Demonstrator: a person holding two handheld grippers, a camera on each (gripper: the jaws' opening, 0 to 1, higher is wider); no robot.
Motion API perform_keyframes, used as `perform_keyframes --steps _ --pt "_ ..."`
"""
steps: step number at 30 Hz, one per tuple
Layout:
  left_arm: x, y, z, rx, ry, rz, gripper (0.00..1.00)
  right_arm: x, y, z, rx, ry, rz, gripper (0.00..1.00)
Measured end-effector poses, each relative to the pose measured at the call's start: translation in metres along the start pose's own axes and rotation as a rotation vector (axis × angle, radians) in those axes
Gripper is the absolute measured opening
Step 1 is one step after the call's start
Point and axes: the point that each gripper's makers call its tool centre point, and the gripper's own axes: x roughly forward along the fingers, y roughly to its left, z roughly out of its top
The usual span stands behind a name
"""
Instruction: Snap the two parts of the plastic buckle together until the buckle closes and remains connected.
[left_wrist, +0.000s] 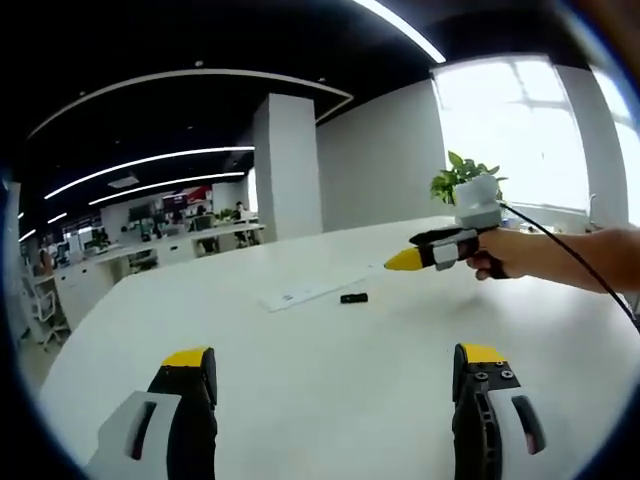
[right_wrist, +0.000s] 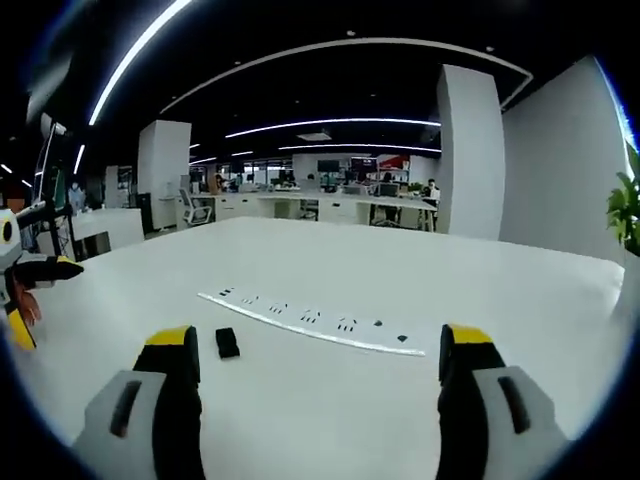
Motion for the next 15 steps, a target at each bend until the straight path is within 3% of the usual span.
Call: perform_keyframes --steps 5,9,11,15 --pt "-0.002 0.000 0.001 -0.001 0.002 0.016 1.00 -0.017 0.006 0.001 -0.085 -0.015 -0.005 1.00" --pt "-0.005 -0.002 0.006 0.008 -0.013 0.032 1.00 -0.031 0.008 0.002 -0.085 -0.039 -0.004 0.99" --pt "-0.005 -0.002 0.005 0.009 -0.012 0.035 1.00 -0.036 0.006 -0.005 -0.039 -0.024 -0.003 0.98" --pt "-0.004 0.000 -0.001 0.009 0.006 0.040 1.00 -0.048 0.000 -0.008 -0.048 -0.026 -0.017 0.98"
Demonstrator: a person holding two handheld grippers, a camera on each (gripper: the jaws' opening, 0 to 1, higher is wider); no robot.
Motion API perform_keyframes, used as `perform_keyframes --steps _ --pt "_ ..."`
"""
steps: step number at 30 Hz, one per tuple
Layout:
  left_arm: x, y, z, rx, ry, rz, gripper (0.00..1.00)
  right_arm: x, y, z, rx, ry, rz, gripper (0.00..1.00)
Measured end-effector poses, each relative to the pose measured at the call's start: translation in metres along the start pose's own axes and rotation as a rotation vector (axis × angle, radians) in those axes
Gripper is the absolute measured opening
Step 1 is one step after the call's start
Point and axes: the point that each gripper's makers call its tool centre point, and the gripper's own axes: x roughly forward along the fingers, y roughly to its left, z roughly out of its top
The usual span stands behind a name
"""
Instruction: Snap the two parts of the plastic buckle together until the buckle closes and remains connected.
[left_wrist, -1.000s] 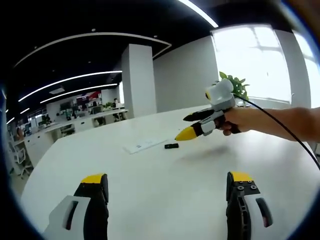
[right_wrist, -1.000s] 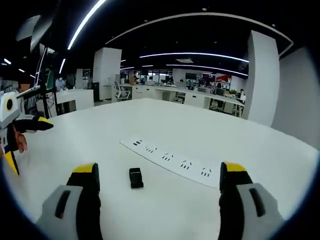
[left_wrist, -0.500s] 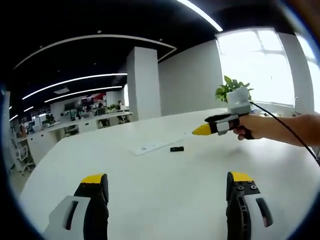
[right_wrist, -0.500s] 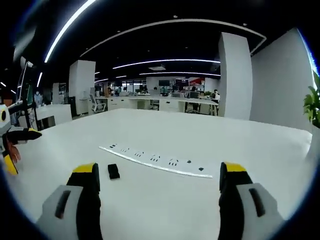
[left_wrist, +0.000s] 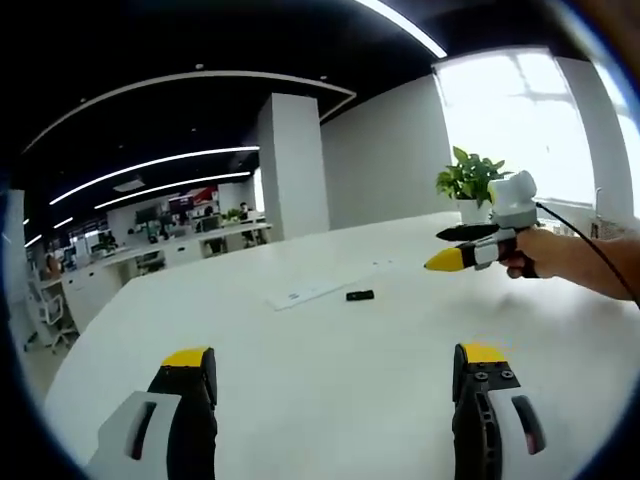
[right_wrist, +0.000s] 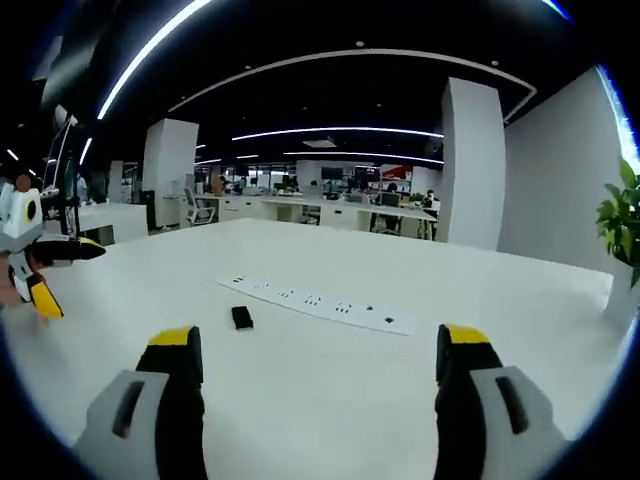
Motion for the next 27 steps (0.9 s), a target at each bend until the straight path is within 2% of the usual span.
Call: perform_keyframes --steps 5,13,19,27 --pt "0.000 0.002 -0.003 0.006 0.011 0.007 1.00 -0.015 0.000 0.004 -0.010 -0.008 0.002 0.99" --pt "0.000 0.001 -0.004 0.010 0.013 0.008 1.00 -0.019 0.004 0.005 -0.042 -0.004 0.015 0.99" --pt "-0.002 -0.004 0.002 0.008 -0.005 -0.002 0.99 -0.027 0.002 0.004 -0.038 -0.014 0.007 0.99" --pt "-0.001 -0.002 -0.001 0.008 0.004 -0.003 0.99 -0.040 0.005 0.007 -0.048 -0.025 0.012 0.99"
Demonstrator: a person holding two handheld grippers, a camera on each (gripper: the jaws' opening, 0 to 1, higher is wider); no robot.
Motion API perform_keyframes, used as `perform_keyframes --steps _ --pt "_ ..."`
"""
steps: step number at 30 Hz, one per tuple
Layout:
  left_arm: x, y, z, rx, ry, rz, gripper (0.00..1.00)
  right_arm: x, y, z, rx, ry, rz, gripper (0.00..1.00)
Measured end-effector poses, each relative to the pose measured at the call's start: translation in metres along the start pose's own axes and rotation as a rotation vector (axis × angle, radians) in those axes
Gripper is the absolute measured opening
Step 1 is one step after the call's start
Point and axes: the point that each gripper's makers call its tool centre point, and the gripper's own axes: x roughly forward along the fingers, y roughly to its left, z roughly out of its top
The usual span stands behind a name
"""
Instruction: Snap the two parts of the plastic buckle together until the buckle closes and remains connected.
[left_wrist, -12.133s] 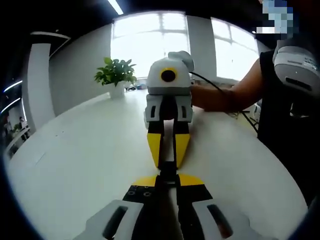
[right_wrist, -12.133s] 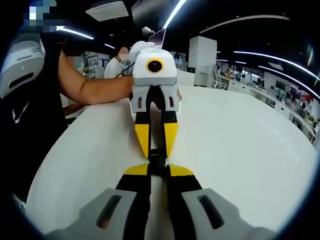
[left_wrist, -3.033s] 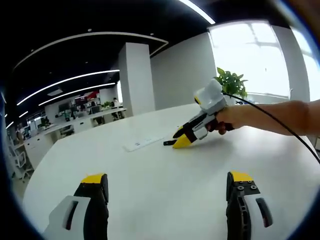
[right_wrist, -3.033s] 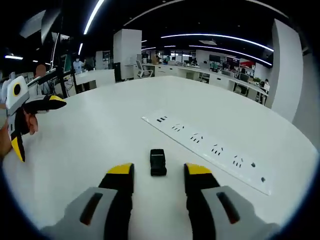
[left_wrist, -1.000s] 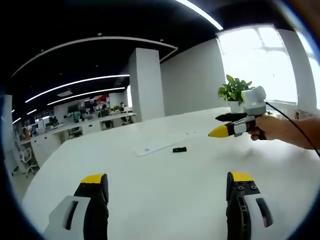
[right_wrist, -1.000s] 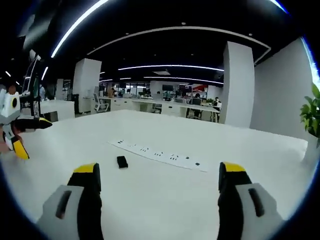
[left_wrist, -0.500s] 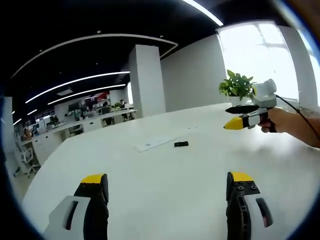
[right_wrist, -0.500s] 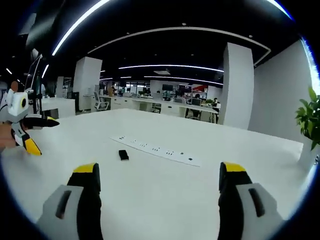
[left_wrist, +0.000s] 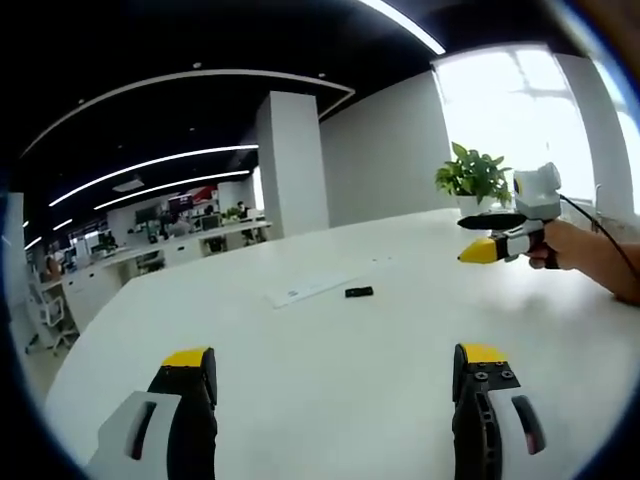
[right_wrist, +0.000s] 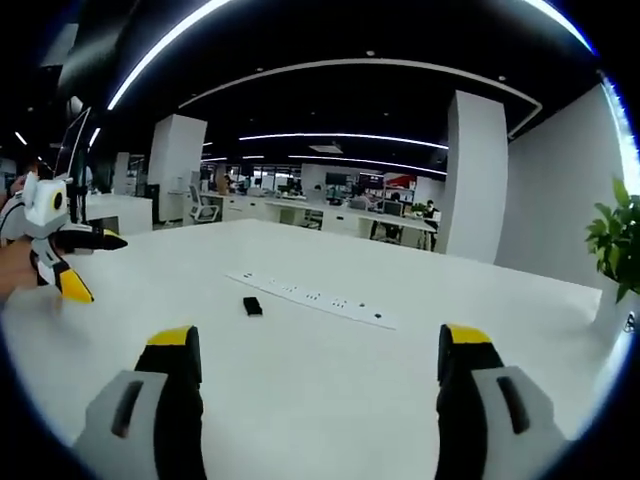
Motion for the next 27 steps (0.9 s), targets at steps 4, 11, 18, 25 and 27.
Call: perform_keyframes --steps 4,11,18,25,27 --pt "-0.001 0.000 0.001 0.000 -0.002 0.001 0.99 -0.005 0.002 -0.002 -0.001 0.004 0.007 0.98" --pt "-0.004 -0.005 0.008 0.020 -0.019 0.006 0.99 -0.017 0.005 -0.005 -0.011 0.009 0.020 0.98" --pt "-0.008 -0.009 0.005 0.027 -0.022 0.008 0.99 -0.030 0.008 -0.006 0.005 0.006 0.031 0.98" --pt "-0.012 -0.016 -0.001 0.032 -0.004 0.001 0.99 -0.041 0.012 -0.008 0.015 0.002 0.035 0.98" --pt "-0.013 -0.016 -0.001 0.031 -0.007 0.001 0.99 -0.045 0.015 -0.010 0.009 0.008 0.039 0.98"
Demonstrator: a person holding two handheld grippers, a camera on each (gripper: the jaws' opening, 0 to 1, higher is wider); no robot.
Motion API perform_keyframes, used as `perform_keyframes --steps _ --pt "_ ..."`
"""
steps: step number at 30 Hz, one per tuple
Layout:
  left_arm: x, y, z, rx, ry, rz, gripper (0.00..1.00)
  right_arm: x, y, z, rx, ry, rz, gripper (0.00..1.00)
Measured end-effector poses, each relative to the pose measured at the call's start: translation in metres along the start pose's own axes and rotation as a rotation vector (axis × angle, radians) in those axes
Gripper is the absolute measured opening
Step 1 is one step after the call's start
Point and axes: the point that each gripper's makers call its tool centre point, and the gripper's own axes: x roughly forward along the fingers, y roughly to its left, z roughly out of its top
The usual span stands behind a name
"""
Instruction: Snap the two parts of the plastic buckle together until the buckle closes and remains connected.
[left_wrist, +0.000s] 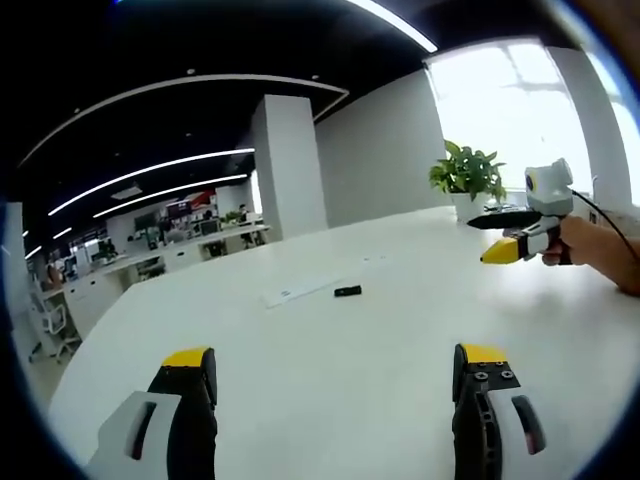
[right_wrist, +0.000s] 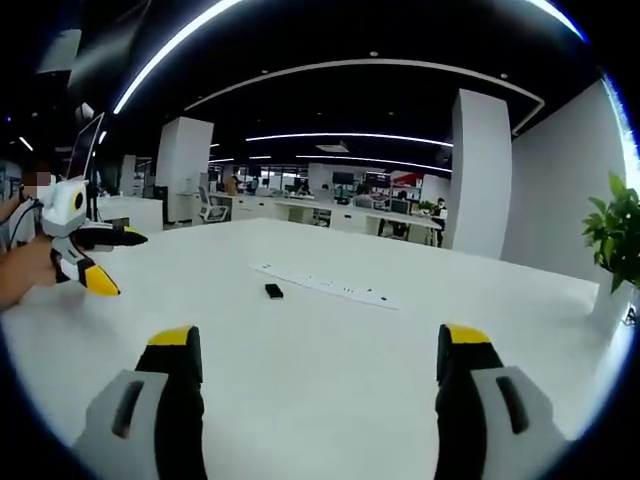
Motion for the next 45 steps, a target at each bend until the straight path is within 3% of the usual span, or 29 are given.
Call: perform_keyframes --steps 16,28,35,45 --pt "-0.010 -0.011 -0.007 0.000 0.001 0.001 0.99 -0.035 0.017 -0.014 -0.006 0.001 0.012 0.97" --pt "-0.012 -0.019 -0.011 -0.008 0.004 -0.020 0.99 -0.049 0.027 -0.025 -0.008 0.013 0.032 0.98" --pt "-0.023 -0.027 -0.025 -0.022 0.019 -0.021 0.99 -0.057 0.026 -0.024 -0.011 0.003 0.029 0.99" --pt "-0.033 -0.026 -0.011 0.003 -0.026 -0.009 0.99 -0.069 0.030 -0.016 -0.013 -0.039 0.027 1.00"
